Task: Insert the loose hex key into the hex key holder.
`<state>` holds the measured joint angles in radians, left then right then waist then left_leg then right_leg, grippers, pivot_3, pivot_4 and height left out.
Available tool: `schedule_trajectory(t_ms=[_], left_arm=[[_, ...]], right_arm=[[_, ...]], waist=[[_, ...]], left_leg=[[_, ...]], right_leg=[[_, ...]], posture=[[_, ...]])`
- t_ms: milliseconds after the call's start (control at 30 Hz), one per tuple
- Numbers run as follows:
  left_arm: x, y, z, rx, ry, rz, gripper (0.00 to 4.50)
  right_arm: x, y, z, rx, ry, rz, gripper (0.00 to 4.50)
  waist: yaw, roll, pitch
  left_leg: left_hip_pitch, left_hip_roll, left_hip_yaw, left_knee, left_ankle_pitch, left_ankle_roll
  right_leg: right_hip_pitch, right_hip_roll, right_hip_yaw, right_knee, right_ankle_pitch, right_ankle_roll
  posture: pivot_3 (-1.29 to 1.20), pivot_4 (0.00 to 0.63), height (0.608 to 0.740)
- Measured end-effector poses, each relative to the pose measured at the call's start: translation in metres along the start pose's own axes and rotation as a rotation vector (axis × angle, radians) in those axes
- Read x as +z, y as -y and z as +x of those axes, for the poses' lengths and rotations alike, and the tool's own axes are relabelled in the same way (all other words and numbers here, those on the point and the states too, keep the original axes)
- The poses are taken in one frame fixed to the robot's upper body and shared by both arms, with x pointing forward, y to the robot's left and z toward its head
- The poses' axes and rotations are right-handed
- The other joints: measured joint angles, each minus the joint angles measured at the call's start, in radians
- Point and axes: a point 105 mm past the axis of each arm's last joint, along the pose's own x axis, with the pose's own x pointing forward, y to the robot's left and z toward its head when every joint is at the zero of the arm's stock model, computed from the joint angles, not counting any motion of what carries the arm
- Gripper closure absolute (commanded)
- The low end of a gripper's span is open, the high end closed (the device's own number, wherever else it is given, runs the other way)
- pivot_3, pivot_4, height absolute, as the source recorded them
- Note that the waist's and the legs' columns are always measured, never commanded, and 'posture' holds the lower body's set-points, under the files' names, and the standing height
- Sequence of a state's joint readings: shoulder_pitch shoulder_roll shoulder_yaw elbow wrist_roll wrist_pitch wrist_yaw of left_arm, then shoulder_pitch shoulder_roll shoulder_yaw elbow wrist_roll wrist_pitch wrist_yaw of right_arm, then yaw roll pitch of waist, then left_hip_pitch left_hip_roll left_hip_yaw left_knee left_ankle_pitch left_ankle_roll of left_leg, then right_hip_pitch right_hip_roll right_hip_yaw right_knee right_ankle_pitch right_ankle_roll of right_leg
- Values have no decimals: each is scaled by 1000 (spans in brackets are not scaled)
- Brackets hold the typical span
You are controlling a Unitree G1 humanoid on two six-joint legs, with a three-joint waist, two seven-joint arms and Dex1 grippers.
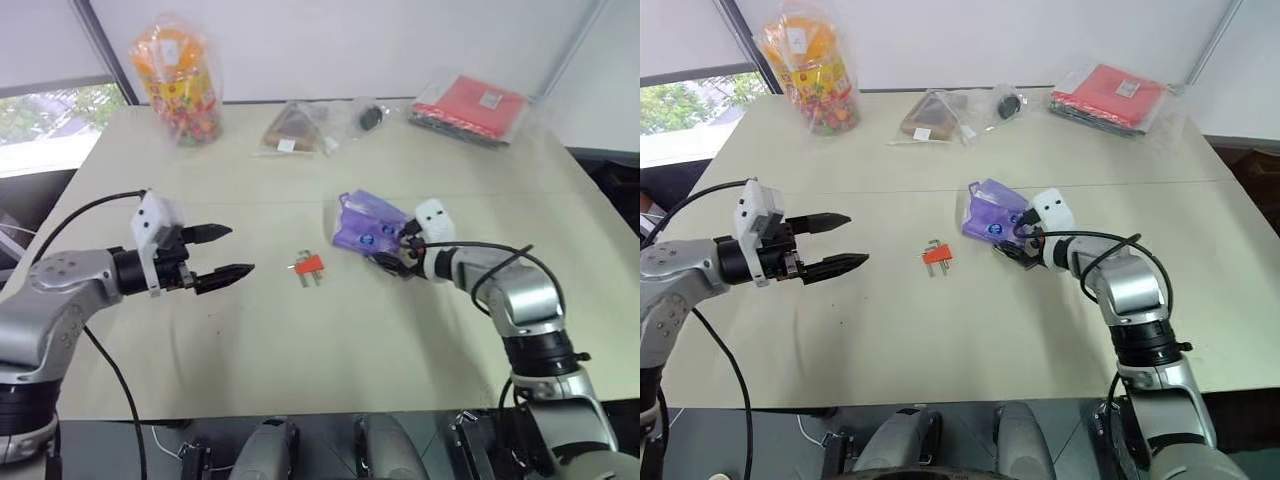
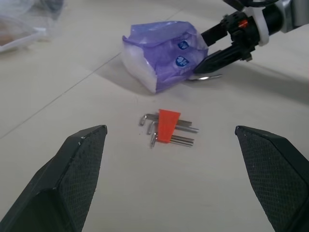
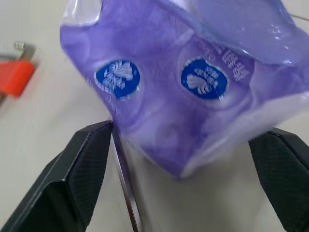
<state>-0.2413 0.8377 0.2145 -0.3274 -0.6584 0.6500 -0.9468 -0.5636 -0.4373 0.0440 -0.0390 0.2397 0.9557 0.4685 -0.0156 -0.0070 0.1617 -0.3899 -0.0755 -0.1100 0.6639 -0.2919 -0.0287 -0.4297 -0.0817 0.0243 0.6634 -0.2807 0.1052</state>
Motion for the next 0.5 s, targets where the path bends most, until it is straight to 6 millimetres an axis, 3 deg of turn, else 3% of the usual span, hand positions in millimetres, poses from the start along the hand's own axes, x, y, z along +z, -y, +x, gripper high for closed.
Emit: schedule_trajectory(t_ms=[100,300,500], left_arm=[[-1,2,0,9,-3,0,0],[-3,2,0,23,-2,0,0],[-3,3,2,24,6,2,0]], right_arm=[[6,6,4,-45,19,48,1290],[5,13,5,-82,17,79,4321],[4,12,5,-83,8,83,4453]], waist=[[-1,0,0],[0,0,0],[-1,0,0]], left_leg=[[0,0,0,0,0,0],[0,0,0,0,0,0],[0,0,0,0,0,0]], right_leg=[[0,0,0,0,0,0],[0,0,0,0,0,0],[0,0,0,0,0,0]], posture=[[0,150,740],[0,150,740],[0,150,740]])
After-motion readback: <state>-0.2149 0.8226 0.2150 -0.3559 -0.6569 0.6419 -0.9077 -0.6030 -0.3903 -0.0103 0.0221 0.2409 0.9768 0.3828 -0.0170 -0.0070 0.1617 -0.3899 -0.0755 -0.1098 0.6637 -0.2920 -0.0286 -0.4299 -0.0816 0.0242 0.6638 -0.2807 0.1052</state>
